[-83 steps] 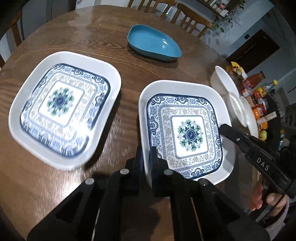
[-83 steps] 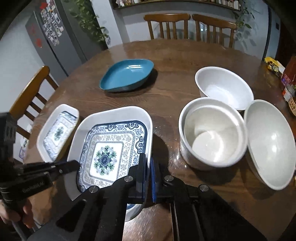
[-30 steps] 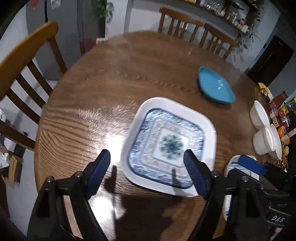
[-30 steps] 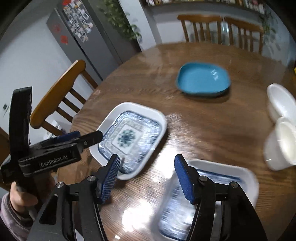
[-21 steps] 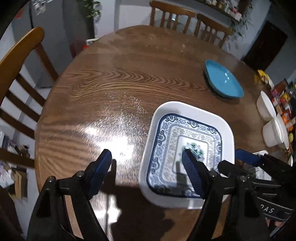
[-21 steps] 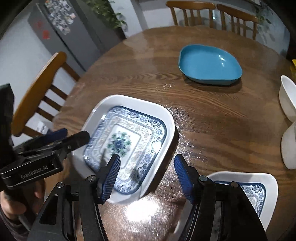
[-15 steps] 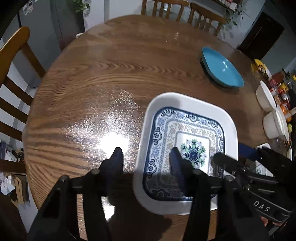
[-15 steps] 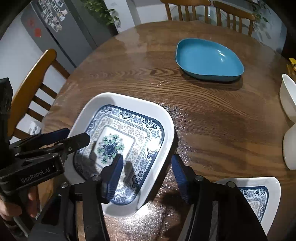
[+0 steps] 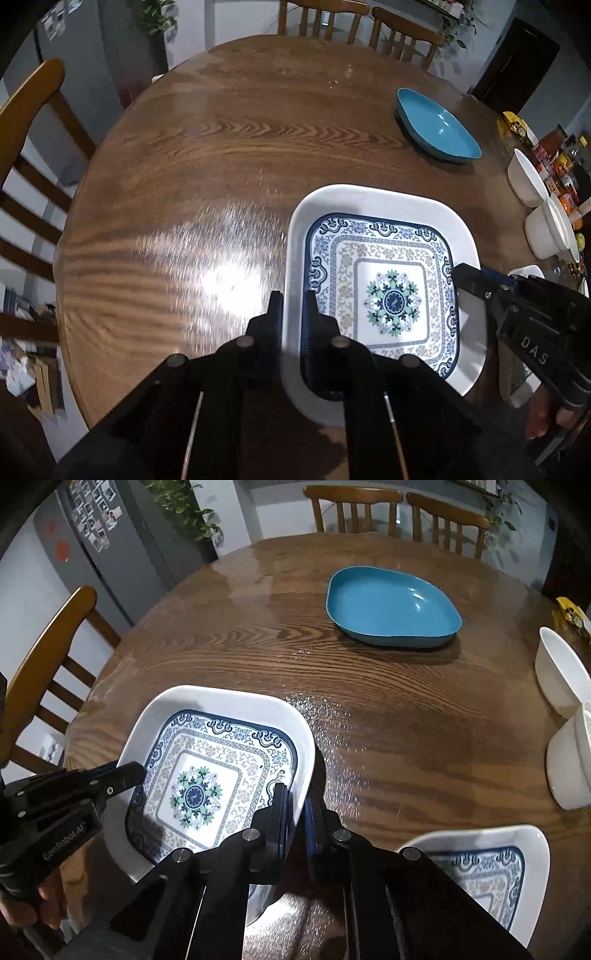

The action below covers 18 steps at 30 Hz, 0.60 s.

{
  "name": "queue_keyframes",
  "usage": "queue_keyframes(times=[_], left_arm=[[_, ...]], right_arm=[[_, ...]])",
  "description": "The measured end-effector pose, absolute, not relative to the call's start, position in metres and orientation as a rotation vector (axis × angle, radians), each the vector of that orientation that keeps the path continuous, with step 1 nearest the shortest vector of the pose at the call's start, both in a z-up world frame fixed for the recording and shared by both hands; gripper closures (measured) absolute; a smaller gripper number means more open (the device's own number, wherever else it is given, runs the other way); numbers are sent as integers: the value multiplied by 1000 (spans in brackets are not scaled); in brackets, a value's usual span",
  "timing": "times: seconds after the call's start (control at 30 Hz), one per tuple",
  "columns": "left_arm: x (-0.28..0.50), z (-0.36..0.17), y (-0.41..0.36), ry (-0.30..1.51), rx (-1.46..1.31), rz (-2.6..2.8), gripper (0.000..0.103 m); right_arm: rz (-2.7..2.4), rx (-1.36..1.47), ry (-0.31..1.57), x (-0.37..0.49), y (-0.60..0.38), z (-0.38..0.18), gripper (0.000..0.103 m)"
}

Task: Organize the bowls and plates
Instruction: 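Lower the plate onto the other patterned plate and open both grippers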

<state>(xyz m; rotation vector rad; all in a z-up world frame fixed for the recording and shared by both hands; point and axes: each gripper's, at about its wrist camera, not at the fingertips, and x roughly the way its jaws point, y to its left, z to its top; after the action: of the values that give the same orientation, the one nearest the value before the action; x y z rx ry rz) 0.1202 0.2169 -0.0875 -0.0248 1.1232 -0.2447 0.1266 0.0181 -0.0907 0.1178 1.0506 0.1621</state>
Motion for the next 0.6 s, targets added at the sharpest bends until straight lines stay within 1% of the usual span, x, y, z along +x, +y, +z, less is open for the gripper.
queue_keyframes(times=[0.33, 0.47, 0.6], left_arm=[[48, -39, 231, 1044, -65, -180, 97], [21, -20, 218, 1016, -69, -156, 97], [7, -8, 190, 998, -62, -190, 97]], right_arm=[[281, 115, 995, 73, 25, -59, 94], [318, 122, 967, 50, 15, -44, 94], [314, 133, 949, 31, -12, -32, 94]])
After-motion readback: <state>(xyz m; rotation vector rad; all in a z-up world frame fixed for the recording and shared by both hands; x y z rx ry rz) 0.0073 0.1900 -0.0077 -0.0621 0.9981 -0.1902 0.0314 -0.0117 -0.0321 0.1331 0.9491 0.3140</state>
